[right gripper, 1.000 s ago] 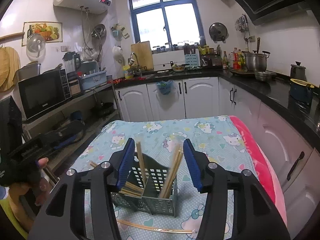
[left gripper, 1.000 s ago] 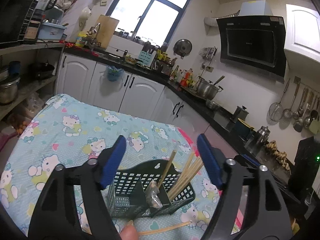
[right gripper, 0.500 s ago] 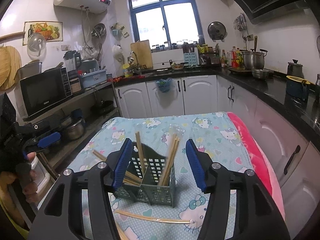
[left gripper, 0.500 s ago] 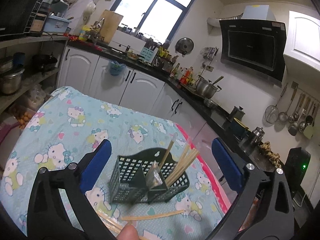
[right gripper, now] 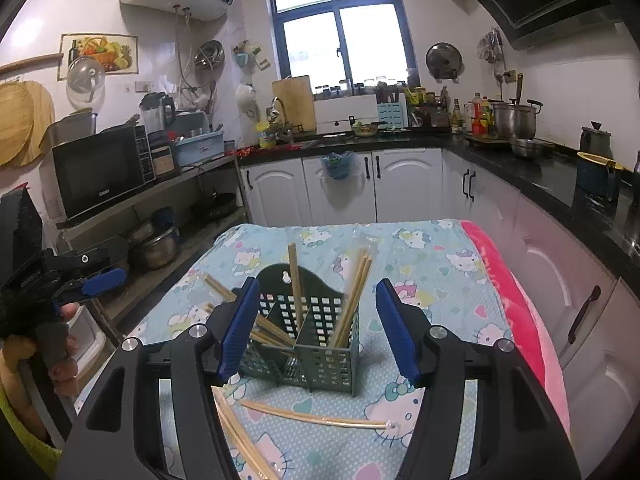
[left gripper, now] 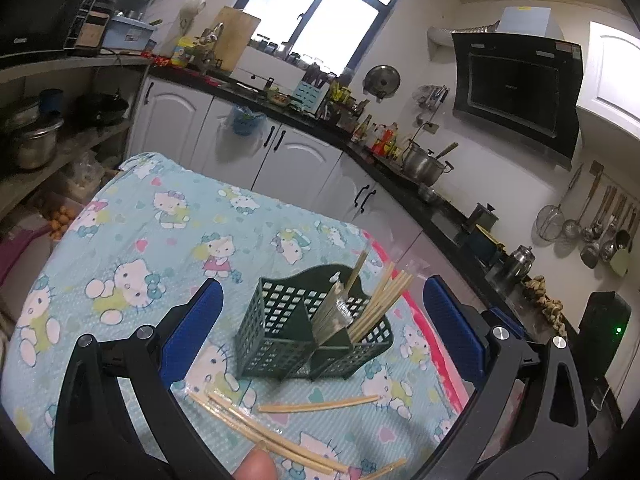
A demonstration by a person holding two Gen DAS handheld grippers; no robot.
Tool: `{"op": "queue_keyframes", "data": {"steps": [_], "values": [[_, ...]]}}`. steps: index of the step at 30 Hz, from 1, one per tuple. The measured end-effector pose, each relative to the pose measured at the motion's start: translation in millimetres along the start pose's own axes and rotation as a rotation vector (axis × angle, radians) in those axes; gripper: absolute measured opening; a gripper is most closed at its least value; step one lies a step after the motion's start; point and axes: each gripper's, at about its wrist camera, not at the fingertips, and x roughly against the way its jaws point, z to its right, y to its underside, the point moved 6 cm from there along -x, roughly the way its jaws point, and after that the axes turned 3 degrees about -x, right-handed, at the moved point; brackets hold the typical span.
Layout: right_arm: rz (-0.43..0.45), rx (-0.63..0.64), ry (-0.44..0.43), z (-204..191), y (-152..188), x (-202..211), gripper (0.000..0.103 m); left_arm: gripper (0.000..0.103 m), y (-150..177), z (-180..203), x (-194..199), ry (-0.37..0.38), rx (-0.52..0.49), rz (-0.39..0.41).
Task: Organize utensils
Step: 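Withdraw both tools from the caddy toward the remaining chopsticks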
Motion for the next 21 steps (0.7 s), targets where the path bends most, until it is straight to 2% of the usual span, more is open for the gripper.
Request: {"op": "queue_keyframes", "data": {"steps": [21], "values": [[-0.148, 0.095, -0.055, -27.8, 57.4, -3.3, 0.058, 0.092, 51.2, -32.8, -2.6, -0.063, 0.03, -0.134]]}}
